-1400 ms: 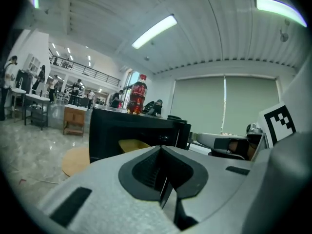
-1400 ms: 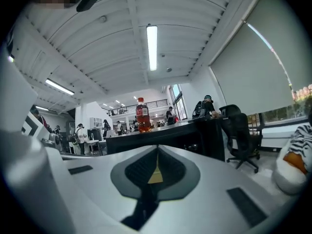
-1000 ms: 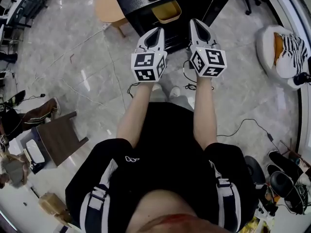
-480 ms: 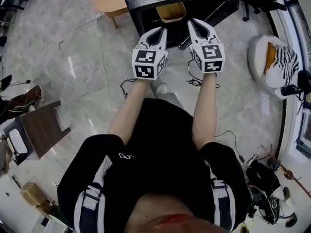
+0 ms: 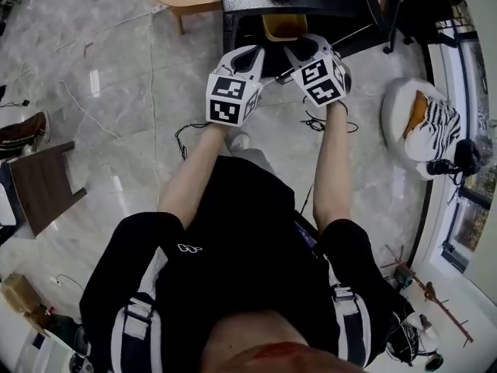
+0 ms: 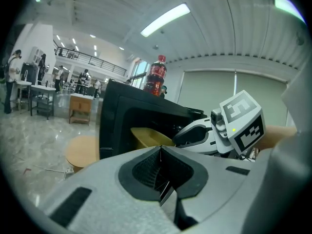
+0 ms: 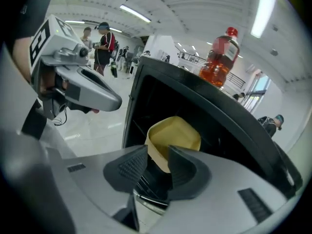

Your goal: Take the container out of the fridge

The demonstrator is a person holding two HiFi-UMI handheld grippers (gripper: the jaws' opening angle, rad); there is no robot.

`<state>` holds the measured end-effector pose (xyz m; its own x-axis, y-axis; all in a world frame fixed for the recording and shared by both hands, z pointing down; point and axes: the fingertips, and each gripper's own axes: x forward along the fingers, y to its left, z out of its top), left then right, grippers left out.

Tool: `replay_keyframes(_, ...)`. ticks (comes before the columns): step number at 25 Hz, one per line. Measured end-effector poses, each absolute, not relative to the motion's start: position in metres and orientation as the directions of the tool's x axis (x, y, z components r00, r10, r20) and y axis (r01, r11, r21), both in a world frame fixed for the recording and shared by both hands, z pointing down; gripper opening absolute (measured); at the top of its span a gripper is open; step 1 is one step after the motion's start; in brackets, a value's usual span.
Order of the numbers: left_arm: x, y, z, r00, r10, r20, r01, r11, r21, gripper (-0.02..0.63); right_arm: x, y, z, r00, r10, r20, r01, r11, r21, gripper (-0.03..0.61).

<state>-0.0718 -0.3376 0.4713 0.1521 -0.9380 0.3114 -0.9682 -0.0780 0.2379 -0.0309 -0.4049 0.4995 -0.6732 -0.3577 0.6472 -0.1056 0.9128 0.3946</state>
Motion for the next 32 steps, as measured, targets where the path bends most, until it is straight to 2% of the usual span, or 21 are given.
replay_keyframes(8,-0.093,-0.335,0.475,0.137,-0.939,0.317,-0.966,-0.056,0.251,0.009,-0.05,-0.409,0.524,-0.575,-0.348,0.741,0.065,0.883,0.465,0.117)
replay_keyframes(11,-0.097,-0.335,0.476,0.138,-0.938,0.32,-0.965,-0.055,0.255,0.009,-0.049,-0.409,0.529,-0.559,-0.354,0.75,0.076,0.879,0.471,0.11)
replay_keyframes(13,-0.1,-0.335,0.476,0.137,-0.937,0.321,-0.965,-0.054,0.256,0.009,-0.049,-0.409,0.529,-0.559,-0.363,0.746,0.073,0.874,0.48,0.08)
replay_keyframes(19,-0.098,-0.336,0.478,0.155,-0.933,0.324,-0.964,-0.071,0.256,0.009,-0.049,-0.404,0.529,-0.557,-0.376,0.74,0.068,0.868,0.492,0.044)
replay_keyframes(21,-0.095,-0.338,0.477,0.163,-0.933,0.321,-0.963,-0.081,0.256,0.01,-0.048,-0.402,0.525,-0.569,-0.383,0.728,0.047,0.869,0.493,0.017)
replay_keyframes(25,-0.089,-0.337,0.474,0.18,-0.932,0.315,-0.962,-0.1,0.255,0.009,-0.046,-0.39,0.512,-0.63,-0.376,0.679,-0.048,0.892,0.45,0.017)
replay_keyframes(32,-0.076,-0.336,0.466,0.208,-0.933,0.294,-0.957,-0.131,0.26,0.009,-0.029,-0.371,0.478,-0.787,-0.395,0.474,-0.357,0.918,0.173,0.015)
